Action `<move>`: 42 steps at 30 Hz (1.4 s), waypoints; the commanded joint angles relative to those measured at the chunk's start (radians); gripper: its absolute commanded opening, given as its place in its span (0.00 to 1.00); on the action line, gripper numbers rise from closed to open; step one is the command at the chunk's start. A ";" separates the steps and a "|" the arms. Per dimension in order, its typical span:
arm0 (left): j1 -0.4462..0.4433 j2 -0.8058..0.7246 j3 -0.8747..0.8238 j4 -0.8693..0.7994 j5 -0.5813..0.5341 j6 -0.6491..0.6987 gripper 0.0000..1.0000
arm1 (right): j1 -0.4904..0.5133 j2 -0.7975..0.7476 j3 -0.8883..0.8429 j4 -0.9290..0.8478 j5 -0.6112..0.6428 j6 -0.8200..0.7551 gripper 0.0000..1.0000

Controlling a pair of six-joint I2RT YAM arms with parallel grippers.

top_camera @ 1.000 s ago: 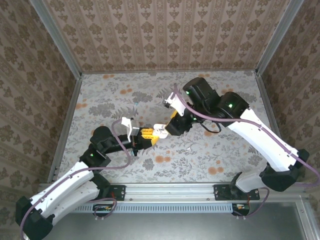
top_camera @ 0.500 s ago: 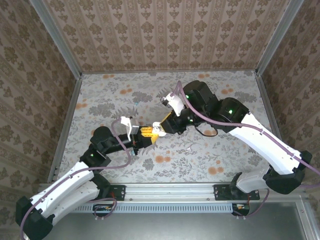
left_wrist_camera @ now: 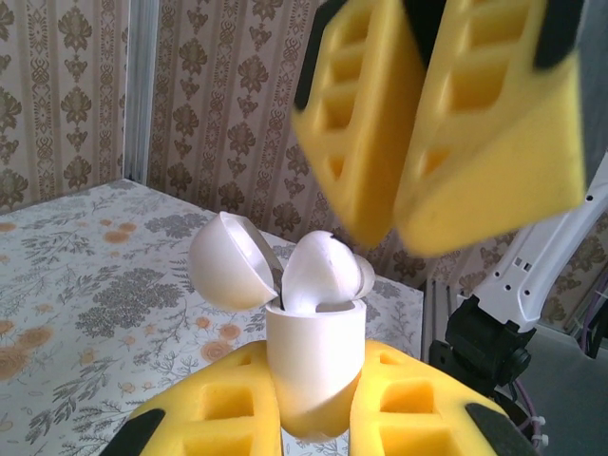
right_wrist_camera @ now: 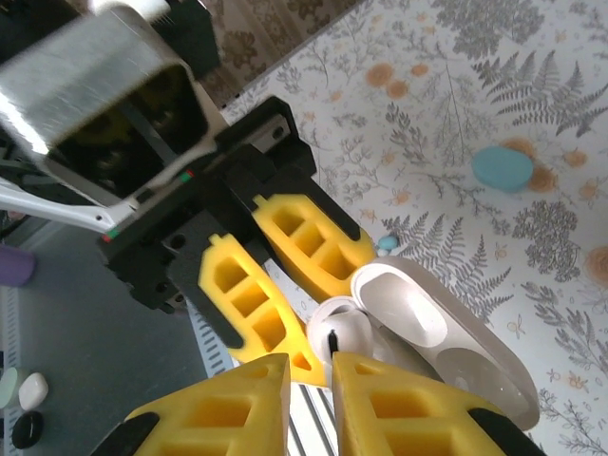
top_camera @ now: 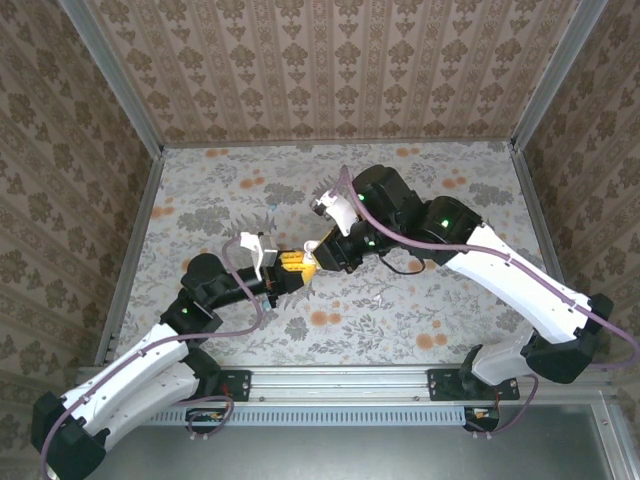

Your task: Insert wireless bluetooth earbuds into charging case

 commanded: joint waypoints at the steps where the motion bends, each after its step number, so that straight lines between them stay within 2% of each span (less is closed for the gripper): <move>1: -0.003 -0.007 -0.009 0.049 -0.010 -0.018 0.00 | 0.008 0.009 -0.014 0.005 -0.021 0.015 0.19; 19: -0.006 -0.018 -0.015 0.059 -0.003 -0.031 0.00 | -0.007 -0.008 -0.063 0.001 0.025 -0.027 0.19; 39: -0.014 -0.048 -0.026 0.065 0.004 -0.037 0.00 | -0.029 -0.011 -0.053 -0.008 -0.063 -0.069 0.20; 42: -0.015 -0.057 -0.030 0.066 0.001 -0.031 0.00 | -0.041 -0.076 -0.063 0.023 -0.062 -0.039 0.22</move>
